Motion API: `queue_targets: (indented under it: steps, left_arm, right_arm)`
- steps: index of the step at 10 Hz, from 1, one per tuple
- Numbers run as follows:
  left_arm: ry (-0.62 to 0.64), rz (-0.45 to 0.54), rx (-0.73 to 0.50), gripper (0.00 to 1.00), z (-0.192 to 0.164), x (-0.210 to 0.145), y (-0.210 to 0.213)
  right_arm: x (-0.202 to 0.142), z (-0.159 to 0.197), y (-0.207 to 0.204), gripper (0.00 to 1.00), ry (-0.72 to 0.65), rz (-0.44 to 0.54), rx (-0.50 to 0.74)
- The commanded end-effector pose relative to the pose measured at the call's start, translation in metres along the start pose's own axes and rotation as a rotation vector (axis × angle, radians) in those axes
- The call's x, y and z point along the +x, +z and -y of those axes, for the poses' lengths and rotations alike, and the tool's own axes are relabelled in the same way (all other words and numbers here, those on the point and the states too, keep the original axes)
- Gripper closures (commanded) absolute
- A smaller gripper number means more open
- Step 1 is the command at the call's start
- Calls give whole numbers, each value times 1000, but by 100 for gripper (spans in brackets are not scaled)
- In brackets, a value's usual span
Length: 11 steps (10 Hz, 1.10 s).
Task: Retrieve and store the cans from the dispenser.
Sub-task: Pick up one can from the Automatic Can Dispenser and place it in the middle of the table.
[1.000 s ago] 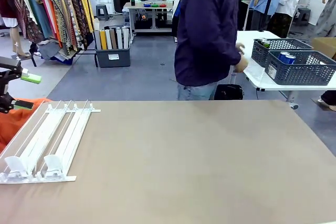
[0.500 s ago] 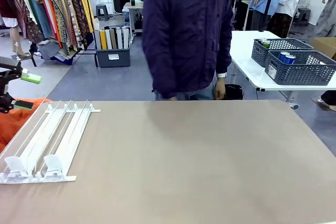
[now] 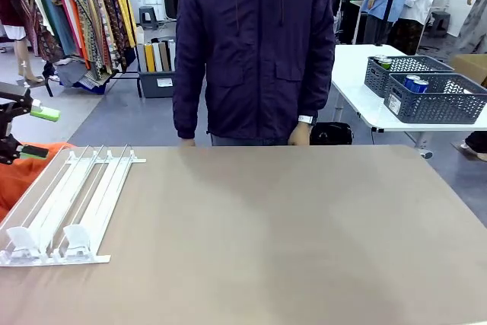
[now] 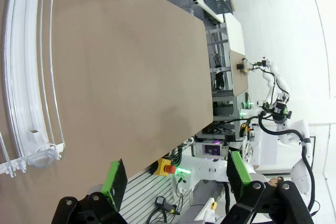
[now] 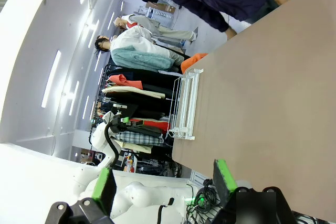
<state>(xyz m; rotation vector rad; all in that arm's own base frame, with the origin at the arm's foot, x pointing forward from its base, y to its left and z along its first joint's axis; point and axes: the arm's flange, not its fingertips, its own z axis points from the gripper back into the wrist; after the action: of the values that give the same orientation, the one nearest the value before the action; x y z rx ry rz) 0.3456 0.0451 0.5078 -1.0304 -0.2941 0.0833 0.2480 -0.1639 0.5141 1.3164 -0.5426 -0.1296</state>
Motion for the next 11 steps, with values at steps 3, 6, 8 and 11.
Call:
queue_targets:
  steps: [3, 6, 8, 11]
  left_arm:
    - [-18, 11, -27, 0, 0, 1, -1]
    - [-18, 11, -27, 0, 0, 1, -1]
    - [-18, 11, -27, 0, 0, 1, -1]
    - [-18, 11, -27, 0, 0, 1, -1]
  right_arm:
    - [4, -3, -2, 0, 16, 17, 27]
    - [4, -3, -2, 0, 16, 17, 27]
    - [4, -3, -2, 0, 16, 17, 27]
    - [4, -3, -2, 0, 16, 17, 27]
